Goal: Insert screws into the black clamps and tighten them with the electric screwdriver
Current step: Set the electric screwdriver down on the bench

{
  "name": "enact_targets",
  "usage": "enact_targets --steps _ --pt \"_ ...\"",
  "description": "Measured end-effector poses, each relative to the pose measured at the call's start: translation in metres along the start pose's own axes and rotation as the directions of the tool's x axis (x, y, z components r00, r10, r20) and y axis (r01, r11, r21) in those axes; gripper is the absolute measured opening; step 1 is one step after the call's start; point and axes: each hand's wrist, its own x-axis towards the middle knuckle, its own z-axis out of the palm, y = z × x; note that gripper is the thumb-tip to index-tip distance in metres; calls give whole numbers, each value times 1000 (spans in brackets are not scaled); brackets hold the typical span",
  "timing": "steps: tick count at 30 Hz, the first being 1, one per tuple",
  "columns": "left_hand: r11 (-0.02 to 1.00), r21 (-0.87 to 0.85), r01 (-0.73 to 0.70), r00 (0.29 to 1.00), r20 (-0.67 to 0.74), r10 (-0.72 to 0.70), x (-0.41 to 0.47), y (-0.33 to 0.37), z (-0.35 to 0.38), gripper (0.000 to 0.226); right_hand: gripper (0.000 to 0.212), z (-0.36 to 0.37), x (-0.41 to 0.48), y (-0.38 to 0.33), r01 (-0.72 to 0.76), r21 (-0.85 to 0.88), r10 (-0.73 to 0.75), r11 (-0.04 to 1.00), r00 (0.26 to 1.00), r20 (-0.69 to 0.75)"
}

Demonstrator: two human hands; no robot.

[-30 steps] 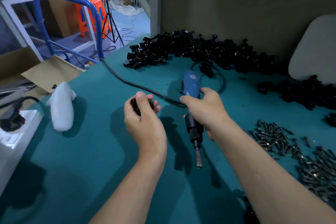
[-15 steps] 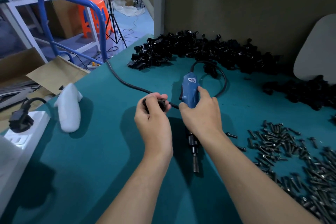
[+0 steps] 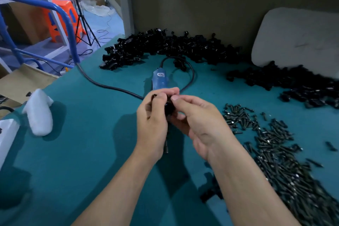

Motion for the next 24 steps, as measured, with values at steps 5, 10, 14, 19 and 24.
enact_targets --steps 5,10,14,19,24 --pt "995 -16 -94 974 206 96 -40 11 35 25 7 -49 -47 -22 -44 213 36 976 999 40" --pt "1000 -19 -19 920 392 24 -83 17 86 23 14 -102 -98 -24 328 -90 -340 940 924 -174" --pt "979 18 203 876 444 -190 -119 19 127 38 24 -151 -130 -19 464 -313 -545 829 795 -264" --pt "916 183 356 706 589 -392 -167 4 167 36 27 -221 -172 -9 356 -451 -519 819 794 -316" --pt "936 292 195 645 681 -347 -216 -24 213 24 33 -276 -210 4 341 -483 -579 806 621 -528"
